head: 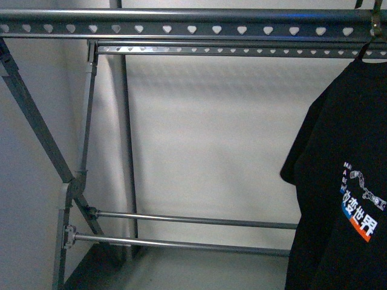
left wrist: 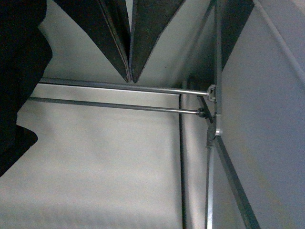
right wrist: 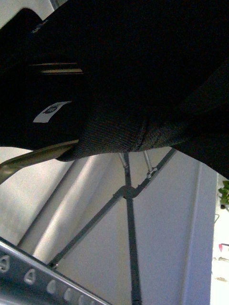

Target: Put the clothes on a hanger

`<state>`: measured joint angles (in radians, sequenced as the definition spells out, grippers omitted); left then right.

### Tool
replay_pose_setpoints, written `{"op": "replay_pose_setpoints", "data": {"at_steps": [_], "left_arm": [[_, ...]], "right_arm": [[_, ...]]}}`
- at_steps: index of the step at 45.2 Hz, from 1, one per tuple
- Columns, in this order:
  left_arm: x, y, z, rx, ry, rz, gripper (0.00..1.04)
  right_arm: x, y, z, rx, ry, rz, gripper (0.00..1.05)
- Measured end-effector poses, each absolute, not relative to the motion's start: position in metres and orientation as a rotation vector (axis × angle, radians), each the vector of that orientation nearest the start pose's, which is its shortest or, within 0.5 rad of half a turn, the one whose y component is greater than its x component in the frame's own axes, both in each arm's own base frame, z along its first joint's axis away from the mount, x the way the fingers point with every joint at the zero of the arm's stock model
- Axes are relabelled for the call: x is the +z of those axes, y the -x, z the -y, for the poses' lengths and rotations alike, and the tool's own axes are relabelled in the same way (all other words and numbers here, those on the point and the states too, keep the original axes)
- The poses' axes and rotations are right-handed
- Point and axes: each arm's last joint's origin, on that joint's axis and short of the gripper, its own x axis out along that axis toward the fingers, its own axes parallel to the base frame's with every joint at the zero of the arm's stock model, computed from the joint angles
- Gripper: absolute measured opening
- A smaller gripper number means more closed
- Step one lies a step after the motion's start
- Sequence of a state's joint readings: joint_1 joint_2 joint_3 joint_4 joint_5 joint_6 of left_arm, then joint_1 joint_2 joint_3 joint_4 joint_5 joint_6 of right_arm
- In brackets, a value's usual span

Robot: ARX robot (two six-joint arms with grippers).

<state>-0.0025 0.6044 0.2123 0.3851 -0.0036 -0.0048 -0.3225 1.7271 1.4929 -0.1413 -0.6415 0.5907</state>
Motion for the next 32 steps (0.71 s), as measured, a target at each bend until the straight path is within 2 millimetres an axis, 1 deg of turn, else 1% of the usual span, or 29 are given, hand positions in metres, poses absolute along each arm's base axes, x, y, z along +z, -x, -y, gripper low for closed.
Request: {"op": "replay_pose_setpoints", "data": {"at_steps": [5,10,15,20,21,24,28,30,32], "left_arm": [[0.205,-0.142,0.0,-0.002,0.005,-0.006,0.04],[0.198,-0.136,0.0,-0.002,0.005,-0.001,0.04],[0.191,-0.131,0.0,-0.002,0.005,0.0,0.04],[0.188,-0.128,0.0,-0.002,0.005,0.002,0.04],[0.186,-0.127,0.0,-0.002,0.005,-0.001,0.04],[0.184,-0.125,0.0,-0.002,0.005,-0.001,0.04],[0.182,-0.123,0.0,-0.002,0.005,-0.001,0.04],[0.18,-0.121,0.0,-0.002,0.005,0.0,0.04],[0.179,-0.12,0.0,-0.002,0.005,-0.001,0.04]], "right_arm": [[0.338,-0.396,0.111,0.168,-0.808,-0.397,0.03],[0.34,-0.408,0.105,0.127,-0.84,-0.408,0.03],[0.337,-0.412,0.089,0.113,-0.826,-0.426,0.03],[0.329,-0.412,0.077,0.108,-0.798,-0.44,0.03],[0.324,-0.411,0.072,0.103,-0.779,-0.441,0.04],[0.313,-0.405,0.062,0.09,-0.725,-0.437,0.16],[0.302,-0.393,0.054,0.063,-0.663,-0.419,0.29],[0.298,-0.384,0.052,0.056,-0.631,-0.39,0.36],[0.295,-0.369,0.053,0.019,-0.582,-0.339,0.44]]}}
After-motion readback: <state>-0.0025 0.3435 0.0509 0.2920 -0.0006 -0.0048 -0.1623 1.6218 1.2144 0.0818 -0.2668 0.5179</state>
